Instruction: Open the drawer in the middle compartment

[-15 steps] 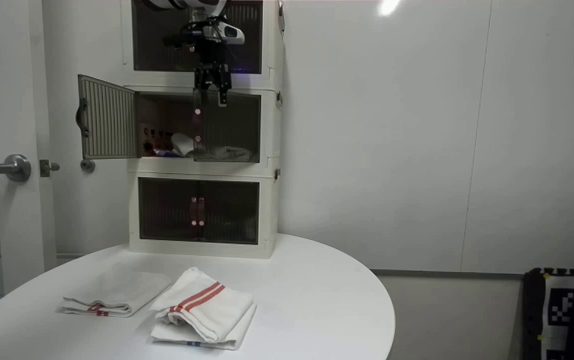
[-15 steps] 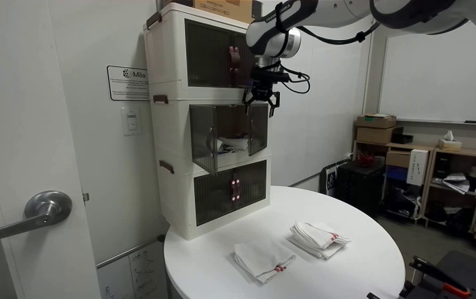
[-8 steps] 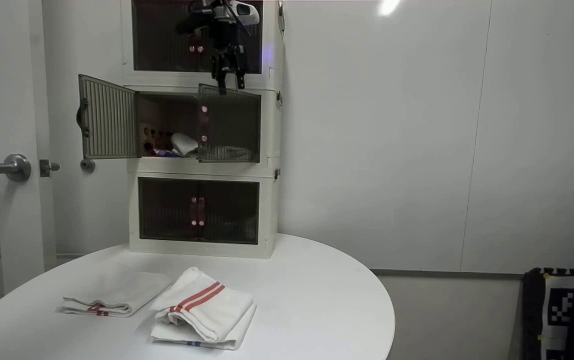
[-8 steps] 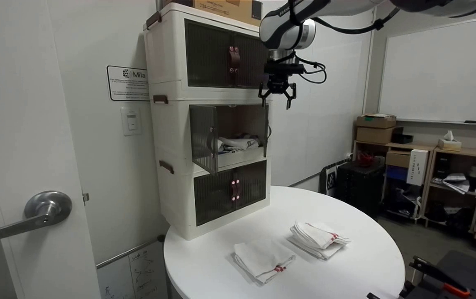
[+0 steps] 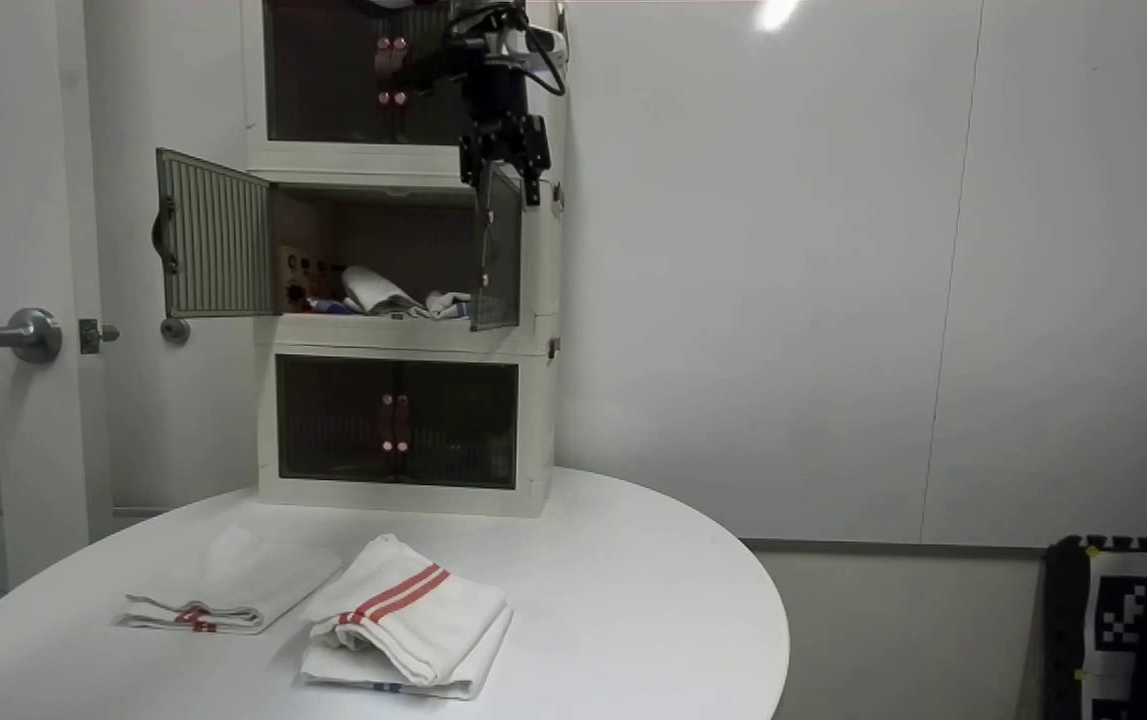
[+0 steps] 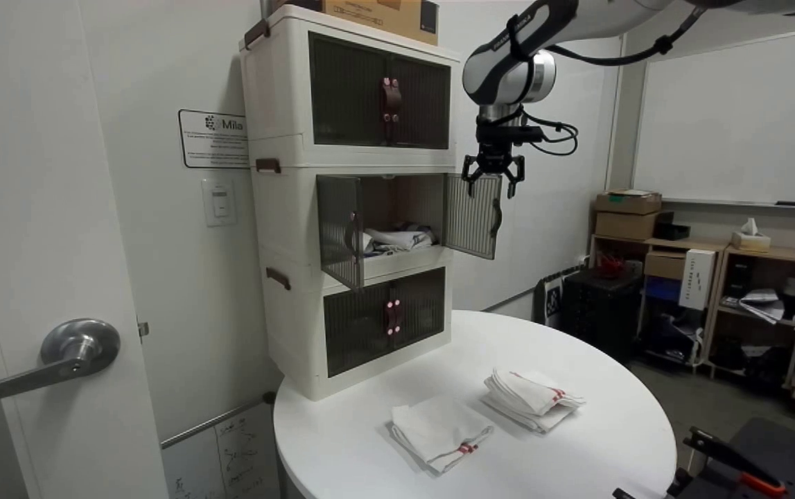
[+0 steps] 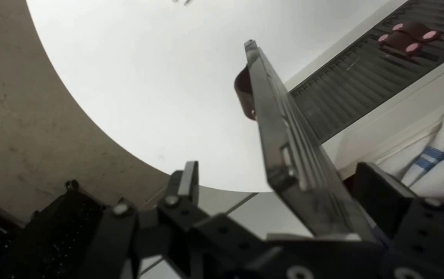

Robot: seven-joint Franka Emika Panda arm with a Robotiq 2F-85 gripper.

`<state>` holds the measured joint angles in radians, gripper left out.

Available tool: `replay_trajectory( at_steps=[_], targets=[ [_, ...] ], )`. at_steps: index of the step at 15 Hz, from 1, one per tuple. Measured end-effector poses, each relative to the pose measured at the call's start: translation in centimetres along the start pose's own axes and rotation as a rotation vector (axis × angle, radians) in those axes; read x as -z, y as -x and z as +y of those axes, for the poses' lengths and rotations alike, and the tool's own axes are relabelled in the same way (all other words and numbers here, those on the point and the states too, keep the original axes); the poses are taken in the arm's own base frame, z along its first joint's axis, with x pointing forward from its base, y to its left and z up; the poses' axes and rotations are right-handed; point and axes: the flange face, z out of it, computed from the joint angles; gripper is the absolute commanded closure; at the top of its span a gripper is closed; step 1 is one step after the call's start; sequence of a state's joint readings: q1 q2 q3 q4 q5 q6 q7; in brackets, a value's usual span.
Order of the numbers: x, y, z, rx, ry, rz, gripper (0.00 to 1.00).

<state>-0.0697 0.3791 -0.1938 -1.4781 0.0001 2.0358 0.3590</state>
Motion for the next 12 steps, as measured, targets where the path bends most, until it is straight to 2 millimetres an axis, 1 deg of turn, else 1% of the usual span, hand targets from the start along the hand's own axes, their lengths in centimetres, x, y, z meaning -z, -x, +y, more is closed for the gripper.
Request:
replay_trajectory(
  at_steps=[3,5,6,8,9,12],
  targets=[
    [-0.2,-1.4,2.8,0.125,-0.03,0.053,0.0],
    [-0.1,-2.1,4.1,0.22,-0.067,0.072,0.0],
    [0.1,-2.2,4.4,0.264,-0.091,0.08,0.0],
    [0.9,-2.3,4.2,0.346,-0.15,0.096,0.0],
    [1.6,-2.1,3.8,0.383,-0.185,0.107,0.0],
    [4.6,-1.1,2.0,0.469,-0.326,0.119,0.0]
  ],
)
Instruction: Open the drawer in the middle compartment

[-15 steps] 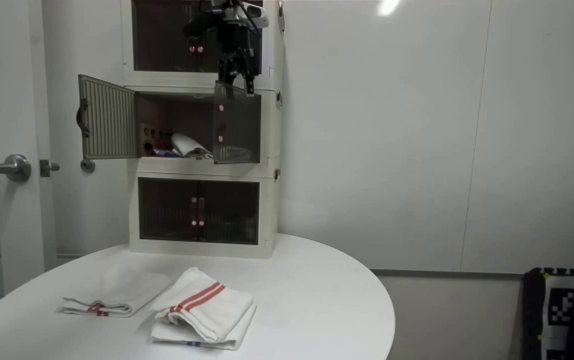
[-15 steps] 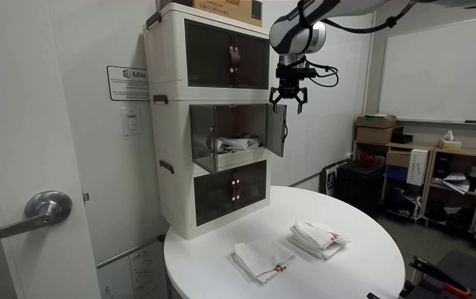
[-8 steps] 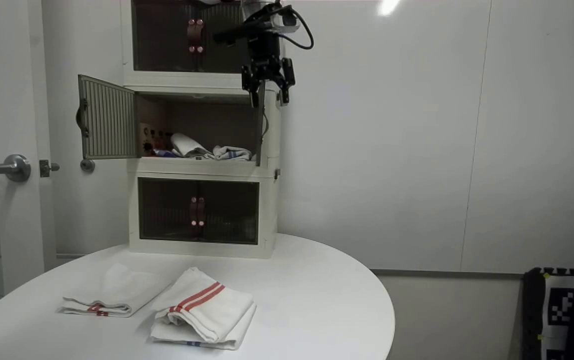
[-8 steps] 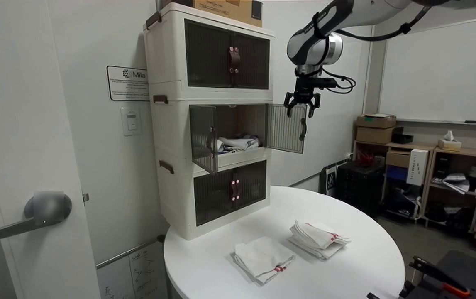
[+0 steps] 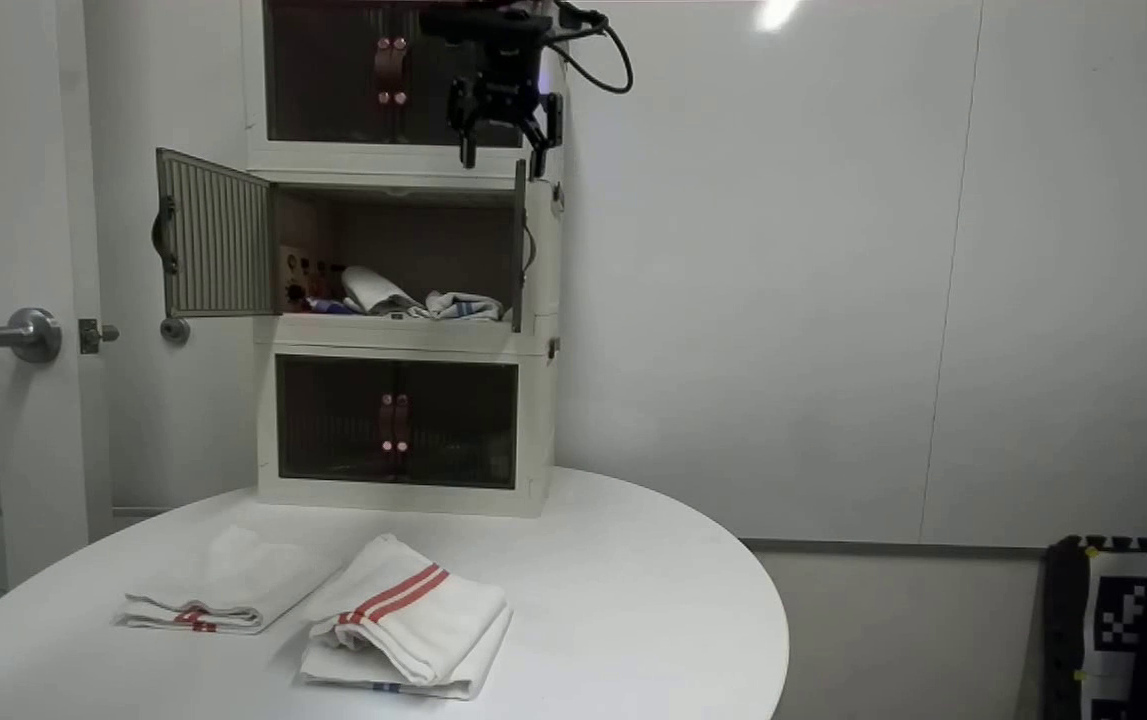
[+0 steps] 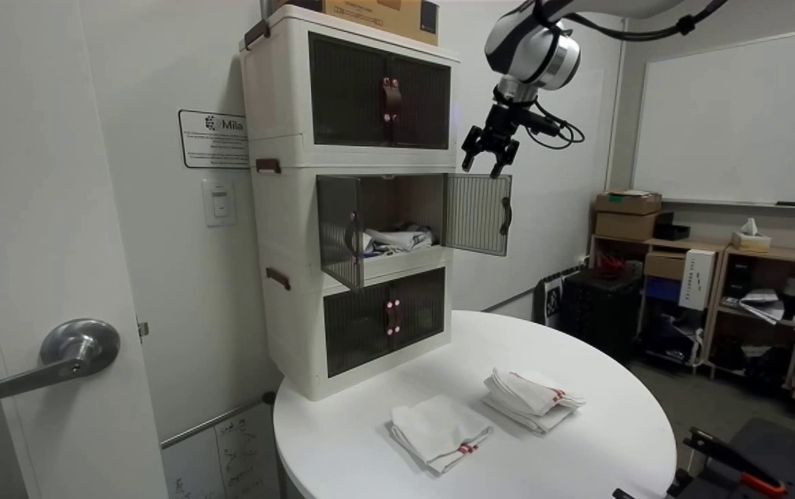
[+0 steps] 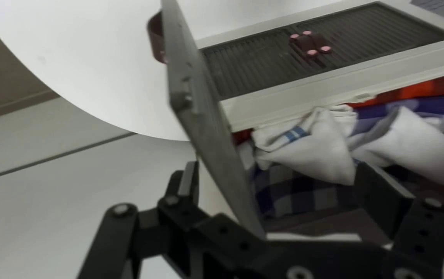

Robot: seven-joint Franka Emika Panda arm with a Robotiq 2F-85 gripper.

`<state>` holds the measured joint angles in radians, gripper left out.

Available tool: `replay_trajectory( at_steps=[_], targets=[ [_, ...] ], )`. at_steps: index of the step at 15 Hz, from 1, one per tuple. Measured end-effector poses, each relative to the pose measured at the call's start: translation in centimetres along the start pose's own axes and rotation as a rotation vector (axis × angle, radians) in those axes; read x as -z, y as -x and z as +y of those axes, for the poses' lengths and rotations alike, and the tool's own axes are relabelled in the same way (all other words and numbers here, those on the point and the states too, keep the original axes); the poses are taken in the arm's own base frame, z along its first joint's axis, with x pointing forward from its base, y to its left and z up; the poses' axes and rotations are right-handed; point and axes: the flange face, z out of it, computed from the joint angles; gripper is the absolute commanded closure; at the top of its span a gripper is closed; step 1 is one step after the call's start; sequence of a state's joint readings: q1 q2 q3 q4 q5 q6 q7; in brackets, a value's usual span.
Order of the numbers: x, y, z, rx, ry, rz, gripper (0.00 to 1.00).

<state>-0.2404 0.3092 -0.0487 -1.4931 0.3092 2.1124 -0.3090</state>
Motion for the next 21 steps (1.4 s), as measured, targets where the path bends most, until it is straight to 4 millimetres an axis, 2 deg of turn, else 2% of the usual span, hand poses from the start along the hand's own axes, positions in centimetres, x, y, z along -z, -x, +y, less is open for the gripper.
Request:
replay_trajectory(
  at_steps=[3,7,9,10,11,13,16,19,21],
  targets=[
    [3.4,0.0,-2.7,0.061,-0.152,0.007,0.0],
    [9.5,0.3,-5.5,0.145,-0.279,0.034,0.0],
    [11.1,1.0,-7.6,0.221,-0.333,-0.004,0.0],
    [11.1,1.3,-8.9,0.258,-0.353,-0.029,0.0],
    [10.5,1.5,-10.3,0.288,-0.368,-0.044,0.0],
    [8.2,1.8,-13.2,0.324,-0.381,-0.064,0.0],
    [2.6,2.9,-16.7,0.356,-0.326,-0.057,0.0],
    [-3.0,5.0,-18.9,0.393,-0.22,-0.023,0.0],
    [-5.6,6.5,-19.6,0.408,-0.142,0.021,0.0]
  ],
)
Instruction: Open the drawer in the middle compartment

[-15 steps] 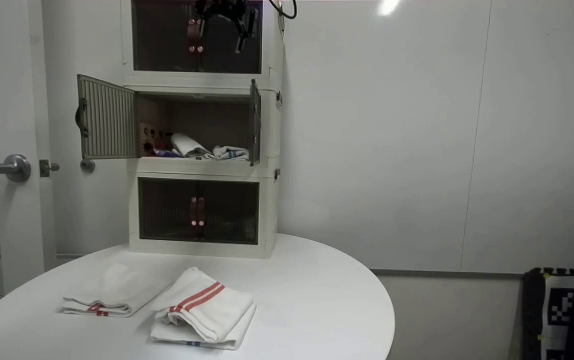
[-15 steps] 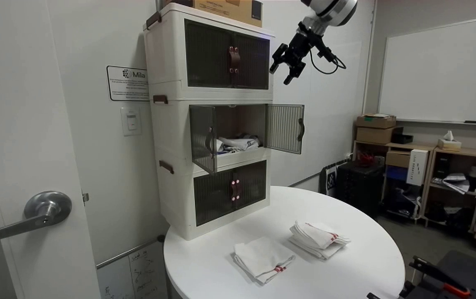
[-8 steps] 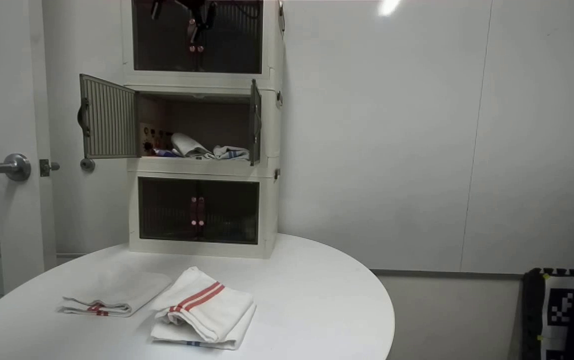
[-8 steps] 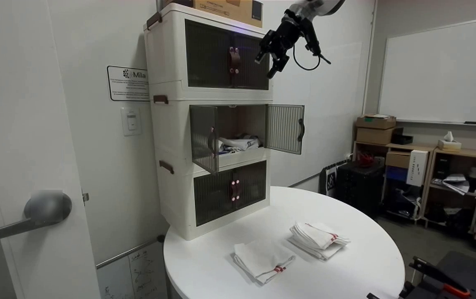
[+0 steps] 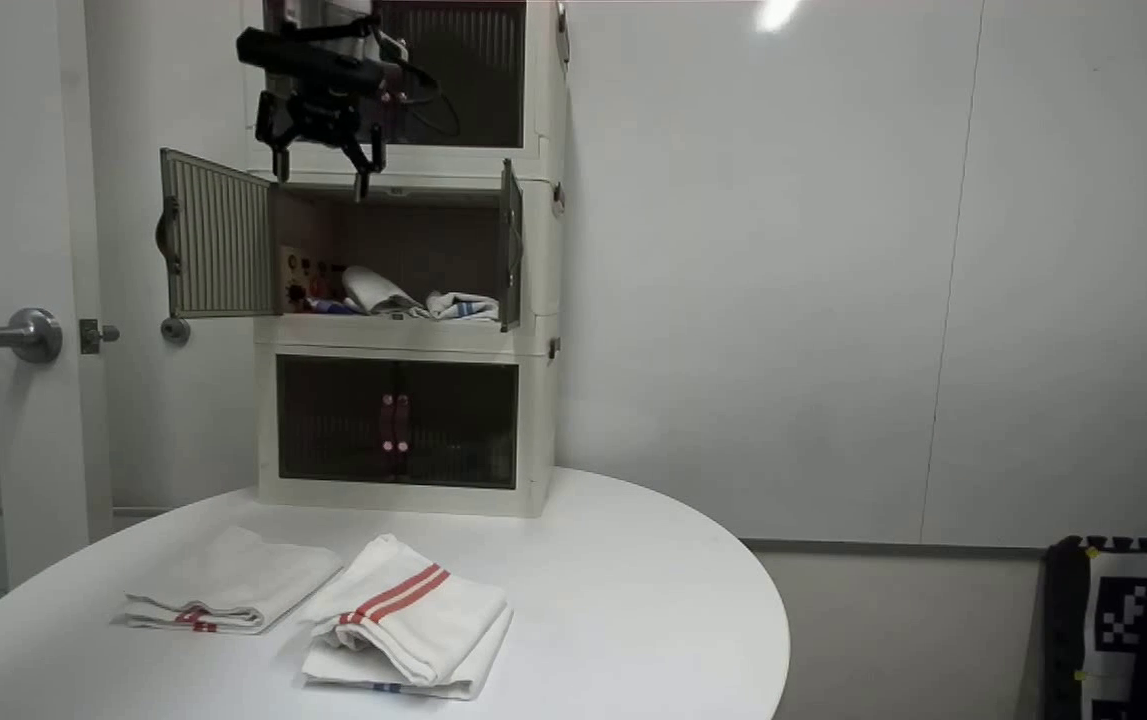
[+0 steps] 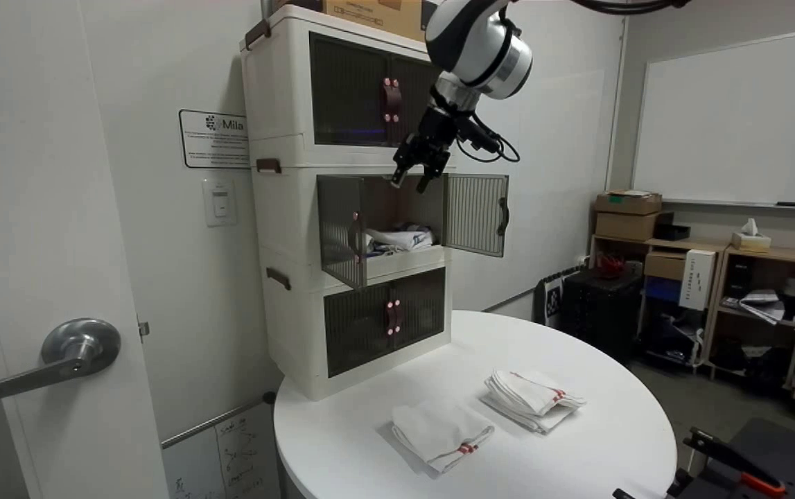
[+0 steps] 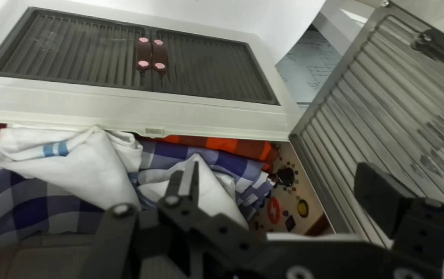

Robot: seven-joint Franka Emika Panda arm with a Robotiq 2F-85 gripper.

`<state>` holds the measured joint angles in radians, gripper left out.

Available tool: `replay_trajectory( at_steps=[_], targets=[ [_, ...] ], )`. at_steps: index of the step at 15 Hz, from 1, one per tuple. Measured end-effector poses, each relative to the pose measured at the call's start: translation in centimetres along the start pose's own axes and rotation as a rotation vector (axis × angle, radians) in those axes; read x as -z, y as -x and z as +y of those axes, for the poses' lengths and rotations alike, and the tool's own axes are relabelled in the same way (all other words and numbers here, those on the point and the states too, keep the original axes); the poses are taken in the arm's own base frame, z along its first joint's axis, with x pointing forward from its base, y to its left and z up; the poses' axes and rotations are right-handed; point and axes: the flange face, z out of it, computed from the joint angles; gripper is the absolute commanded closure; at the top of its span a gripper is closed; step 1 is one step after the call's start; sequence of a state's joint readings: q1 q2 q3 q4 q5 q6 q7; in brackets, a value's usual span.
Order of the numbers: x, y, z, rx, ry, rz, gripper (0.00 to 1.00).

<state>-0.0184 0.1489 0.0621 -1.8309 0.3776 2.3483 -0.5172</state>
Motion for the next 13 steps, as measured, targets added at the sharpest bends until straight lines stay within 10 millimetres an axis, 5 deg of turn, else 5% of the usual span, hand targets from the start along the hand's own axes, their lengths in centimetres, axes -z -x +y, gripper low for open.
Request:
replay_trajectory(
  at_steps=[3,8,13],
  targets=[
    [-2.2,2.3,-0.1,-0.011,0.119,0.044,0.0],
    [-3.0,5.9,1.4,-0.105,0.259,0.052,0.0],
    [-2.7,6.6,1.7,-0.131,0.27,0.047,0.0]
  ],
)
